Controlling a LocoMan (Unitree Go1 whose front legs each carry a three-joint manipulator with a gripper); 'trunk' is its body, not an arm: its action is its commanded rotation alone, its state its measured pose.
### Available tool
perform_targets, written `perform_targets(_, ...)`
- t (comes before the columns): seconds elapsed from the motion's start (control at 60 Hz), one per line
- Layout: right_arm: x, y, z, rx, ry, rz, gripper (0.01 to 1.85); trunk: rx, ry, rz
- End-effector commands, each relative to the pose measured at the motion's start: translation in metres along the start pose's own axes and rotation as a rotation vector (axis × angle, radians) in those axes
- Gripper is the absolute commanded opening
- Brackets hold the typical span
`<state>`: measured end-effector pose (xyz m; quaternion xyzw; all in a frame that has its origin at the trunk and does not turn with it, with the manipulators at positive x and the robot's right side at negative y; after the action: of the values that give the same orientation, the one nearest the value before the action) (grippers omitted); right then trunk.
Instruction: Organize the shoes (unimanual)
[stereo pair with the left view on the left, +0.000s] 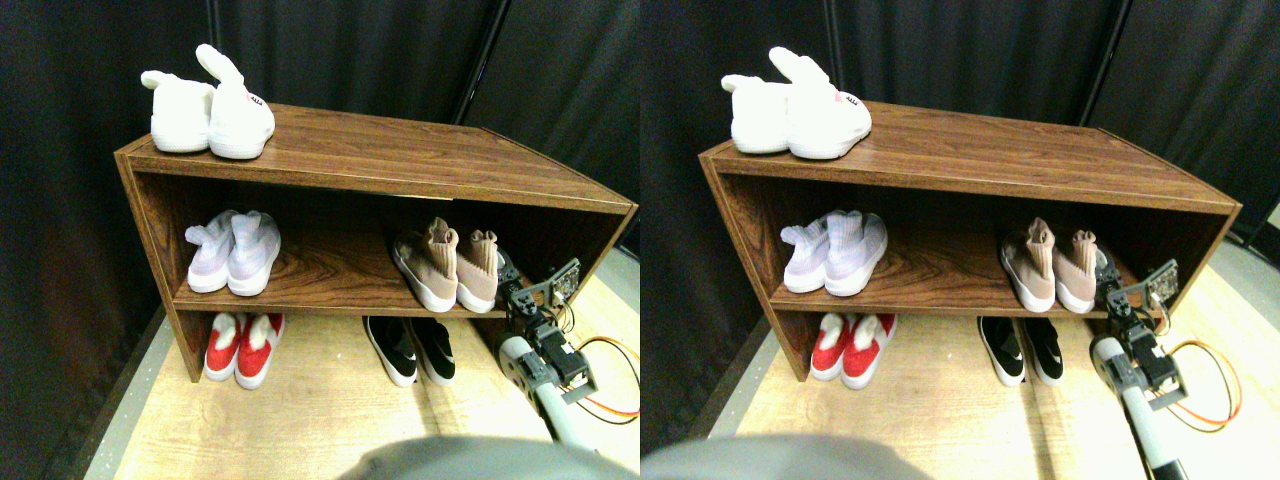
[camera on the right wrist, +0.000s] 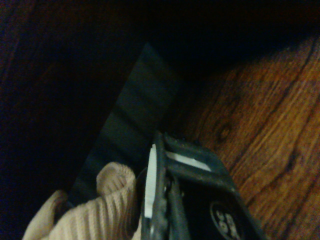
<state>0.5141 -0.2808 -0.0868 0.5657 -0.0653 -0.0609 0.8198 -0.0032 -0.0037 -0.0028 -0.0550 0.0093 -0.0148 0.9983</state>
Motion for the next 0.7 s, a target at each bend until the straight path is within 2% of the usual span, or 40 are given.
perform_targets(0.017,0.000,0.008,-0.003,0.026,-0.008,0.035,0.06,-0.014,0.018,0.011)
perform_targets(0.2,-0.003,0.007,-0.008,0.069,-0.026,0.022,0.06,-0.018,0.019,0.010)
perform_targets(0.433,-0.004,0.006,-0.007,0.040,-0.019,0.031,0.06,-0.019,0.015,0.010)
perform_targets(0.6,-0.004,0.006,-0.002,0.012,-0.019,0.038,0.06,-0.013,0.012,0.008)
perform_targets(0.7,0.000,0.004,0.008,-0.030,-0.037,0.027,0.06,-0.007,0.012,0.002)
